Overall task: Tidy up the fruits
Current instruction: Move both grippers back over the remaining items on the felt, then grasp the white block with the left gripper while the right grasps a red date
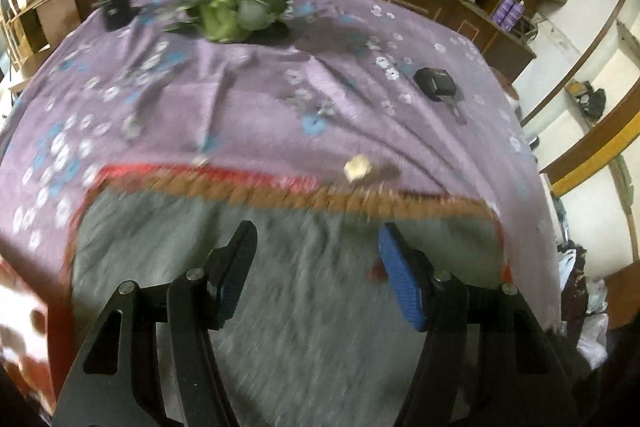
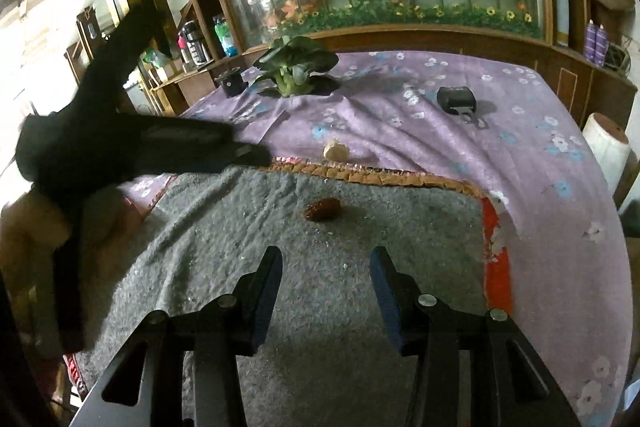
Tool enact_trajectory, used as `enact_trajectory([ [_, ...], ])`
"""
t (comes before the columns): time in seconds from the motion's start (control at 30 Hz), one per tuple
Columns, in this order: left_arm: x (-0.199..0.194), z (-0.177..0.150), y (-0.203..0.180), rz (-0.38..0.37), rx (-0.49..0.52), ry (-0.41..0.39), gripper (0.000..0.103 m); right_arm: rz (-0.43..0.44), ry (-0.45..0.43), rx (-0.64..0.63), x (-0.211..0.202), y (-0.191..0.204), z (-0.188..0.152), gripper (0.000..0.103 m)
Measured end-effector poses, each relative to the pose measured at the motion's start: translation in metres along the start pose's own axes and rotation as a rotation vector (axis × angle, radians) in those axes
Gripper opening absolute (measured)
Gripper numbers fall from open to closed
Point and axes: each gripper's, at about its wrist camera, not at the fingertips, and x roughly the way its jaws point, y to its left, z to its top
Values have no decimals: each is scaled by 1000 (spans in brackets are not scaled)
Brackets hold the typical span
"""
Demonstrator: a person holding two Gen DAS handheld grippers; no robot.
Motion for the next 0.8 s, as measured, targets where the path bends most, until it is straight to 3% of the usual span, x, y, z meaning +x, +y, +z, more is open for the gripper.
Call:
enact_trajectory([
  [0.23, 48, 40, -21, -9, -14, 94, 63, 48, -1, 51, 7, -13, -4, 45],
  [0.5, 69, 45, -28, 3, 5, 115, 63, 82, 14, 83, 11, -23, -7, 45],
  [0.53, 70, 45, -29, -2, 9, 112, 61, 86, 11, 86, 10, -23, -7, 45],
  [0.6, 74, 45, -32, 2, 26, 112, 29, 89, 11, 84, 10, -23, -7, 45],
  [0.63, 74, 44, -33, 22, 40, 103, 25, 85, 12, 81, 10, -23, -7, 45],
  [0.8, 67, 42, -25, 7, 44, 86, 25, 80, 26, 93, 13, -24, -8, 45],
])
